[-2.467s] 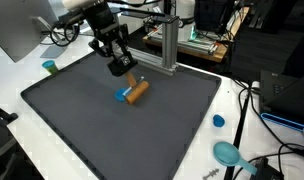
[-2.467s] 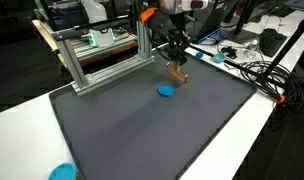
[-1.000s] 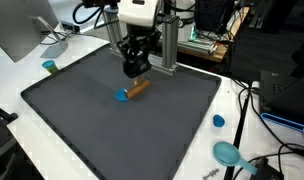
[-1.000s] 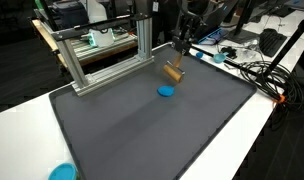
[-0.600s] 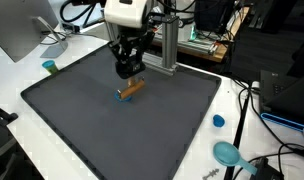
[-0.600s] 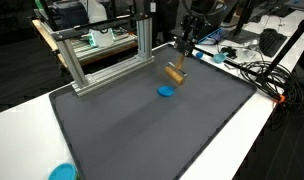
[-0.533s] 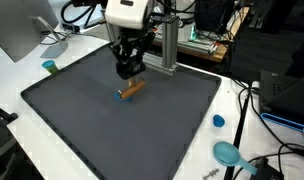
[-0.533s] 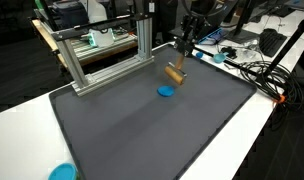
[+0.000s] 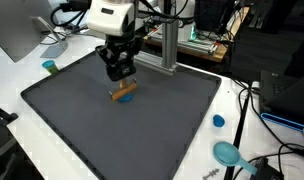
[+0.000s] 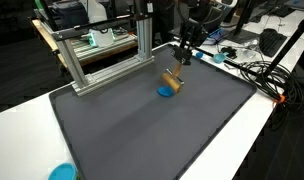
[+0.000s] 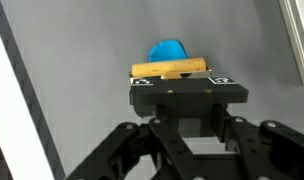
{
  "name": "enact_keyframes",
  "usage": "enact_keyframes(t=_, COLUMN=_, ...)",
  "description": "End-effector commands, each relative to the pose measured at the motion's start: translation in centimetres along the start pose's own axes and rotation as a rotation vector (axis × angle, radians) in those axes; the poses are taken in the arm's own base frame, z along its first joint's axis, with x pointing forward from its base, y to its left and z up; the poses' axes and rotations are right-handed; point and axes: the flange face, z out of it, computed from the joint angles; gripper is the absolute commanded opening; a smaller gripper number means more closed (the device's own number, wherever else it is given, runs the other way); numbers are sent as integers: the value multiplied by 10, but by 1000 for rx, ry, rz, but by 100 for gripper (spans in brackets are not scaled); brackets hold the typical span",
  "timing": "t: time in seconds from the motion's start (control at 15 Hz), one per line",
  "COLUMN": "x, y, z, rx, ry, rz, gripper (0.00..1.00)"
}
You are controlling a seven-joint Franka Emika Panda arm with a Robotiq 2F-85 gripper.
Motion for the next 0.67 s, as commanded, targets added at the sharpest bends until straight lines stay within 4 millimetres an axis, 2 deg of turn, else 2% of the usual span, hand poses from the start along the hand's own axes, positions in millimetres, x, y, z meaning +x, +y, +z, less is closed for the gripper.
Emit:
enact_keyframes(t=0.0, x=-4, y=12, z=13, rx=5, ry=-48, rz=-8, gripper=21)
enact_keyframes(t=0.33, x=5, y=5, z=42, rx=20, ry=-85, rz=-30, gripper=21)
enact_keyframes(t=0.6, x=3, y=2, z=62, rx=7, ry=-138, rz=-42, gripper=21)
